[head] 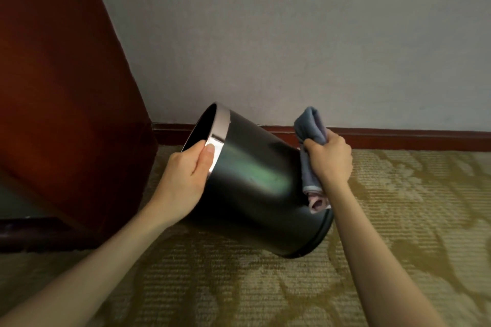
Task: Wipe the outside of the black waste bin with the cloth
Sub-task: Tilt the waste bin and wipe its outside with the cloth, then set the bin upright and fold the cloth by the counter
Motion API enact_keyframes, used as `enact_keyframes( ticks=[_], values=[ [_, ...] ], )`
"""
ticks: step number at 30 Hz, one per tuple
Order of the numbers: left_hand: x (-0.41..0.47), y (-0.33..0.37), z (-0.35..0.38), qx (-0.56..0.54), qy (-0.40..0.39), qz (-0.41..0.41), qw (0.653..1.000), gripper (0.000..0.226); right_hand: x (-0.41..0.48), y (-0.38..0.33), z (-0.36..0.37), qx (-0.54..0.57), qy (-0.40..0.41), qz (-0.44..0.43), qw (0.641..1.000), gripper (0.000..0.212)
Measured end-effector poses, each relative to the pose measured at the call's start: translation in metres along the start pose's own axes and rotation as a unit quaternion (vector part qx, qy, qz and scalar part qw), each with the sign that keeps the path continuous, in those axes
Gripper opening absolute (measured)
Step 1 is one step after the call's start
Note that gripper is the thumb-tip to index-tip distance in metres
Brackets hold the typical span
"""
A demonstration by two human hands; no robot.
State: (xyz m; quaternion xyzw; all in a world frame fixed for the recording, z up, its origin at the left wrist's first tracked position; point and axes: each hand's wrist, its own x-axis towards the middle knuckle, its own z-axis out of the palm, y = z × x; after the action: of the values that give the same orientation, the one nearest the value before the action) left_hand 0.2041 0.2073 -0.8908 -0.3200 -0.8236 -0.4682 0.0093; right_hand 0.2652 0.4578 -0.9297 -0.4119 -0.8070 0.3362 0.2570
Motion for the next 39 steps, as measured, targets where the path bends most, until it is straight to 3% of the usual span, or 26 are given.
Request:
enact_keyframes(
  ticks=[9, 18, 23, 26, 30, 35, 39],
  values=[
    [0.013, 0.004, 0.007, 0.012, 0.023, -0.002, 1.000, 0.043, -0.066, 0.002, 0.002, 0.076, 0.157, 0.001, 0.985, 0.021],
    [0.001, 0.015, 0.009, 0.032, 0.006, 0.061, 0.998, 0.040, -0.087, -0.007, 0.004, 0.187, 0.167, 0.116, 0.961, 0.023],
    [0.017, 0.031, 0.009, 0.058, -0.006, 0.136, 0.989, 0.039, -0.079, -0.021, 0.009, 0.283, 0.134, 0.147, 0.938, 0.023],
    [0.032, 0.041, 0.005, 0.114, -0.048, 0.189, 0.974, 0.032, -0.073, -0.033, 0.021, 0.359, 0.116, 0.170, 0.910, 0.037],
    [0.055, 0.038, 0.002, 0.206, -0.077, 0.200, 0.955, 0.027, -0.060, -0.046, 0.044, 0.430, 0.036, 0.191, 0.882, 0.049],
    [0.053, 0.024, 0.010, 0.290, -0.142, 0.146, 0.935, 0.030, -0.047, -0.034, 0.067, 0.446, -0.086, 0.260, 0.852, 0.041],
    [0.040, 0.024, 0.034, 0.301, -0.182, 0.175, 0.920, 0.031, -0.041, -0.007, 0.061, 0.450, -0.088, 0.274, 0.845, 0.023]
  ],
)
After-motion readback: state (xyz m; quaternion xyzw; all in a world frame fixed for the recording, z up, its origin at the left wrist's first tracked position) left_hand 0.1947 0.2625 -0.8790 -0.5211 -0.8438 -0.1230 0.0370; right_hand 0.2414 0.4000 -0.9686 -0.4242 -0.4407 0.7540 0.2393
